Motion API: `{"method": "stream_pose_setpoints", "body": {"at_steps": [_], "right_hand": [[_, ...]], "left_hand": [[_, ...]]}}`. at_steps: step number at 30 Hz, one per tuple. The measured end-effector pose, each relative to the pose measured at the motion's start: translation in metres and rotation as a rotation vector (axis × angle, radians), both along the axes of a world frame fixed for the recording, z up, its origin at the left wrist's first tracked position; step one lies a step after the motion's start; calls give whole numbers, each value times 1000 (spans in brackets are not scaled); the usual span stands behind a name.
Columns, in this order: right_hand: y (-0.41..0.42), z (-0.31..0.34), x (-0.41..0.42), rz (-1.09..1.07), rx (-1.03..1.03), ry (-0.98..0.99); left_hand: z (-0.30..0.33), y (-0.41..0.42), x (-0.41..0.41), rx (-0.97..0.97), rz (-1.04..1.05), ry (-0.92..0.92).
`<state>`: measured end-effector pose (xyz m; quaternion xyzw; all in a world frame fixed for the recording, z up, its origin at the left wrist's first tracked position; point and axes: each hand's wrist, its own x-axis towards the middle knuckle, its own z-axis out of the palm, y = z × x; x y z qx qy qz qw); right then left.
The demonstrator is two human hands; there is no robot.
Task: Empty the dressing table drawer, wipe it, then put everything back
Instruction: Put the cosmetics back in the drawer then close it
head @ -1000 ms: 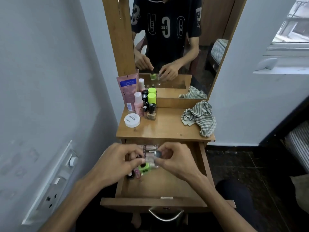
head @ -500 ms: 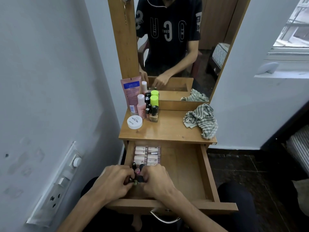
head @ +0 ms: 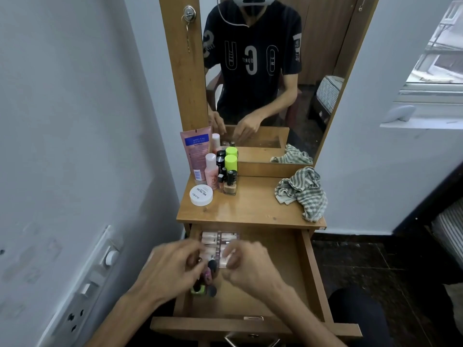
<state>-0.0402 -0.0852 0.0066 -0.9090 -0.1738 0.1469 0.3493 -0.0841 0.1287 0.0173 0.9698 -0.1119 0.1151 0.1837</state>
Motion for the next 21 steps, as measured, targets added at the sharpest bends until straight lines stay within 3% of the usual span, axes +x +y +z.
{"method": "stream_pose_setpoints", "body": {"at_steps": [8, 14, 21], "right_hand": [[6, 79, 105, -286, 94, -425], [15, 68, 147, -167, -114, -438], [13, 56, 162, -164, -110, -505]], "left_hand": [[57, -43, 112, -48, 135, -157], [63, -64, 163, 7, 166, -137], [50, -64, 163, -110, 156, -149]]}}
